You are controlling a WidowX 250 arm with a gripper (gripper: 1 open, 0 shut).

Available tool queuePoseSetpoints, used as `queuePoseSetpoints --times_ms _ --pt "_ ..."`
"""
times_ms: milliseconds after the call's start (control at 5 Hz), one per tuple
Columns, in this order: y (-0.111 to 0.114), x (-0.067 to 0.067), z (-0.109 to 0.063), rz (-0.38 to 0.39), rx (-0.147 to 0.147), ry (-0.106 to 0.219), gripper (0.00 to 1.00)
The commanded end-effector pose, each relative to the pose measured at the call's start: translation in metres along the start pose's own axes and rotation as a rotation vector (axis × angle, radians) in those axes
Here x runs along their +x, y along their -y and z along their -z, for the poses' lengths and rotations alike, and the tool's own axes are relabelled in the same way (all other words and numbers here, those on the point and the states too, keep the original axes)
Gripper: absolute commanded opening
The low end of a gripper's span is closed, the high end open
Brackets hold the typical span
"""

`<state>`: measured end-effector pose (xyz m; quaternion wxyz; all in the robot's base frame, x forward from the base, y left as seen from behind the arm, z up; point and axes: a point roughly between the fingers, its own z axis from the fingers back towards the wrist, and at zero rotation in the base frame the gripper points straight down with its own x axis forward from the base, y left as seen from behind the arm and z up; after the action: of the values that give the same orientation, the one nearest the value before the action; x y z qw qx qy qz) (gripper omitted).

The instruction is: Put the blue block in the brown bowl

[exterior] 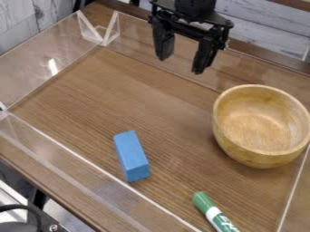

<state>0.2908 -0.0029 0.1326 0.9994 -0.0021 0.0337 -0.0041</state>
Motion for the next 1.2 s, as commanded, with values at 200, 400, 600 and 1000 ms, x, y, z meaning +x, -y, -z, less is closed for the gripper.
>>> queuePoseSetpoints --times_ms 200,400,600,1000 --pt "-0.001 -0.031 0.014 -0.199 -0.020 -0.005 1.00" --pt "-0.007 -0.055 0.014 -0.352 -0.031 0.025 1.00" --pt "-0.015 -0.076 0.017 -0.488 -0.048 0.061 1.00" --pt "-0.027 -0.090 0.038 -0.589 -0.081 0.088 1.00"
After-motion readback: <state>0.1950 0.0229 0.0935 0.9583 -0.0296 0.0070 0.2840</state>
